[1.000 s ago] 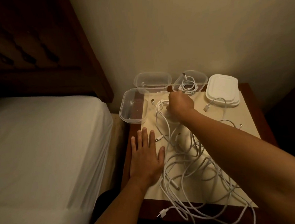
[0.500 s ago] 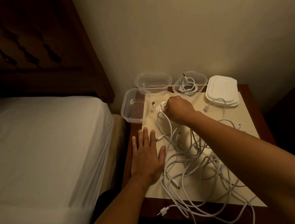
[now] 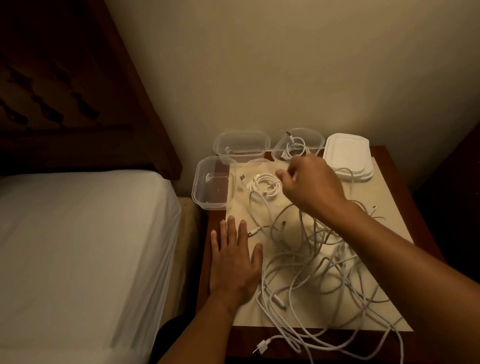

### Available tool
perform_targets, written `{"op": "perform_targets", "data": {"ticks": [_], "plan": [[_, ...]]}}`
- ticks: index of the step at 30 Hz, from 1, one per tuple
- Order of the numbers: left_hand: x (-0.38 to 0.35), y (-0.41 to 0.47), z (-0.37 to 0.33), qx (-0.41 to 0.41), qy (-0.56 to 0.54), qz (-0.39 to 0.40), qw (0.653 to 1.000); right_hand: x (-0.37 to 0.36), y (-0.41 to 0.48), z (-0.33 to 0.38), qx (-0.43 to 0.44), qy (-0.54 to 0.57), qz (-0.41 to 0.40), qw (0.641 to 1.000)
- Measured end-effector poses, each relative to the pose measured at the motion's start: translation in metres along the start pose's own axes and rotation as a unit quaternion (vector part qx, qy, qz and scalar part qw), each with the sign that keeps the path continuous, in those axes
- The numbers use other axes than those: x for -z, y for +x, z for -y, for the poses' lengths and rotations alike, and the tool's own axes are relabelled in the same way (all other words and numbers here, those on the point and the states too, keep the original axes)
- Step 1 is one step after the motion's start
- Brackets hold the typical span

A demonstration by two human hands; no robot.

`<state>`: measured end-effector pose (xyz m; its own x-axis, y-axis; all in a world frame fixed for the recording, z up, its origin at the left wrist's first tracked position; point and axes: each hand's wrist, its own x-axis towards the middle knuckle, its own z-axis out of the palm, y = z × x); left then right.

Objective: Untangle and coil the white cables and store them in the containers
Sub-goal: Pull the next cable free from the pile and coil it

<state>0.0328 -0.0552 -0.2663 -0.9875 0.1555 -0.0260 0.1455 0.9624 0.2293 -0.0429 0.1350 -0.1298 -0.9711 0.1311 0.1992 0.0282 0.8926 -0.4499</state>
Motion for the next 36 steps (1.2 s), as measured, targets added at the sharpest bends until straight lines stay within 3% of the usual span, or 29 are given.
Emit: {"op": "perform_targets", "data": {"ticks": [3,5,8,10,12,15,18,20,22,25,29,33,36], "plan": [[0.004,-0.002,0.001,-0.006,-0.048,0.001,0.999,0.021,-0.046,-0.007,-0.058,-0.072,0.095,0.991],[0.009,-0.004,0.003,0.005,-0.169,0.002,0.986,0.023,-0.068,-0.011,-0.067,-0.09,0.148,0.983],[0.037,-0.004,-0.005,0.049,-0.362,-0.038,0.93,0.031,-0.081,-0.014,-0.064,-0.041,0.097,0.992],[0.068,0.0,-0.022,0.003,-0.35,-0.139,0.926,0.044,-0.08,-0.015,-0.052,0.004,0.034,0.998],[0.112,0.01,-0.044,-0.071,-0.317,-0.191,0.926,0.059,-0.077,-0.014,-0.045,0.057,-0.008,0.997],[0.174,0.03,-0.079,-0.17,-0.222,-0.116,0.953,0.078,-0.074,-0.012,-0.046,0.118,-0.04,0.991],[0.205,0.044,-0.11,-0.195,-0.085,0.005,0.977,0.097,-0.072,-0.011,-0.022,0.168,-0.067,0.983],[0.206,0.048,-0.123,-0.211,-0.051,0.036,0.976,0.108,-0.073,-0.01,0.005,0.212,-0.081,0.974],[0.203,0.051,-0.132,-0.23,-0.088,0.036,0.968,0.119,-0.075,-0.01,0.026,0.248,-0.113,0.962],[0.207,0.058,-0.143,-0.216,-0.245,0.006,0.945,0.13,-0.079,-0.015,0.025,0.287,-0.146,0.946],[0.22,0.062,-0.156,-0.187,-0.357,-0.037,0.914,0.125,-0.087,-0.017,-0.035,0.386,-0.087,0.918],[0.235,0.058,-0.168,-0.205,-0.425,-0.034,0.881,0.095,-0.091,-0.016,0.0,0.369,-0.001,0.929],[0.242,0.051,-0.173,-0.188,-0.487,-0.022,0.853,0.073,-0.088,-0.021,0.006,0.302,-0.063,0.951]]}}
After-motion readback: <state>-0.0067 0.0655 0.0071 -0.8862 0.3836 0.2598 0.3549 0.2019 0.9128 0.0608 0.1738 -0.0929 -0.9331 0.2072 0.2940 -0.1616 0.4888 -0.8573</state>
